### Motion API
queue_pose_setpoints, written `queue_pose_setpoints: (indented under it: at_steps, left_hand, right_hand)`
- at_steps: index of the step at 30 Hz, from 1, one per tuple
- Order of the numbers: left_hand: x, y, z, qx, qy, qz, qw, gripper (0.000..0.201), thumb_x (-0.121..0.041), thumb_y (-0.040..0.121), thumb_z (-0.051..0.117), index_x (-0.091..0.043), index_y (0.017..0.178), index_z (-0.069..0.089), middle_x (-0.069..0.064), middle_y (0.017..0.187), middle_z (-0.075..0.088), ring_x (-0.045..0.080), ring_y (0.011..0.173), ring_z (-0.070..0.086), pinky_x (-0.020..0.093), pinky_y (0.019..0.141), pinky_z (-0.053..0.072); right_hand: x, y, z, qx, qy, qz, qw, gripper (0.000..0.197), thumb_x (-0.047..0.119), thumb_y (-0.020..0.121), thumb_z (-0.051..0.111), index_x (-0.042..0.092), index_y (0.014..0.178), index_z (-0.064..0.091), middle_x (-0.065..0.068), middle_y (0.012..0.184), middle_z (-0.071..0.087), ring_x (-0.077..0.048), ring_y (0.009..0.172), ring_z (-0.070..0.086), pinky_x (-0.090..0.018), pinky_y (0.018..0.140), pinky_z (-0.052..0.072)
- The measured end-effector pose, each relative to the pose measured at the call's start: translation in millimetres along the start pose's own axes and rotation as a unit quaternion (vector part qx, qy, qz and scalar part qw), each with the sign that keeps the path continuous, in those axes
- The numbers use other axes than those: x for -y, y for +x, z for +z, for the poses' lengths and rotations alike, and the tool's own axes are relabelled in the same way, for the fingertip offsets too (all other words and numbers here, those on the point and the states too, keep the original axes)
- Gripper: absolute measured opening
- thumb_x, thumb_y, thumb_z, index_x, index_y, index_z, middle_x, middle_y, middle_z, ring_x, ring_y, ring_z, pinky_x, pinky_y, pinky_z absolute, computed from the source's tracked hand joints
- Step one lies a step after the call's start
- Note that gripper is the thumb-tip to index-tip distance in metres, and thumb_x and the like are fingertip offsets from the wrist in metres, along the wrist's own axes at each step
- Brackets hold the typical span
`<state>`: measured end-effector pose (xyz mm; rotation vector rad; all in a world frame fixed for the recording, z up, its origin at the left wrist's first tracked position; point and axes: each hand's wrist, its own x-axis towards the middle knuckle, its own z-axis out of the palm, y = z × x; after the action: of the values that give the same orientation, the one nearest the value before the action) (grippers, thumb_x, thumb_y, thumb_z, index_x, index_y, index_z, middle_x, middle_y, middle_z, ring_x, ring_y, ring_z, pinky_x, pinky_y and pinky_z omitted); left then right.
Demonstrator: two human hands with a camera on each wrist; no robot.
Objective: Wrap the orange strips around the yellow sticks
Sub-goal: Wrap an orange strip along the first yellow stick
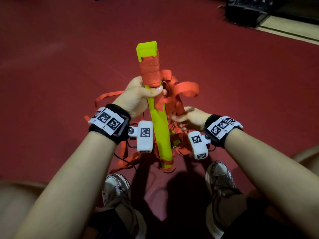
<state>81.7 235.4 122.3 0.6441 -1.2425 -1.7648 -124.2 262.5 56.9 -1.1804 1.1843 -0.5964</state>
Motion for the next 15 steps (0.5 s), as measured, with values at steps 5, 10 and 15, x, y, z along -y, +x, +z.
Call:
queue_pose_setpoints:
  at_steps: [5,10,15]
  left_hand:
    - [9.1,0.9,-1.3,-0.016,0.061,-0.024,0.998,0.030,0.004,0.075,0.065,-0.005,0.103,0.071,0.009,0.084,0.068,0.017,0.073,0.066,0.030,0.075,0.056]
    - [12.1,2.5,1.4,-0.030,0.086,-0.035,0.995,0.026,0.002,0.073,0.067,-0.003,0.099,0.064,0.004,0.078,0.067,0.015,0.071,0.065,0.028,0.072,0.056]
    - [10.5,2.0,7.3,-0.016,0.075,-0.052,0.996,0.035,0.005,0.061,0.067,-0.003,0.094,0.062,0.001,0.074,0.068,0.014,0.067,0.065,0.028,0.067,0.055]
  right_hand:
    - [36.1,10.4,-22.7,-0.208,-0.044,-0.191,0.958,0.017,0.002,0.085,0.062,0.014,0.094,0.069,0.010,0.077,0.072,-0.010,0.080,0.067,-0.038,0.080,0.054]
    - [95.1,-0.9,-39.5,-0.393,-0.034,-0.305,0.867,0.011,0.019,0.066,0.059,0.023,0.076,0.062,0.006,0.071,0.066,-0.005,0.065,0.063,-0.028,0.065,0.052]
    - [112.7,-2.9,-42.3,-0.449,-0.072,-0.209,0.866,0.045,0.068,0.075,0.067,0.025,0.068,0.055,0.009,0.064,0.062,-0.016,0.064,0.060,-0.035,0.065,0.049]
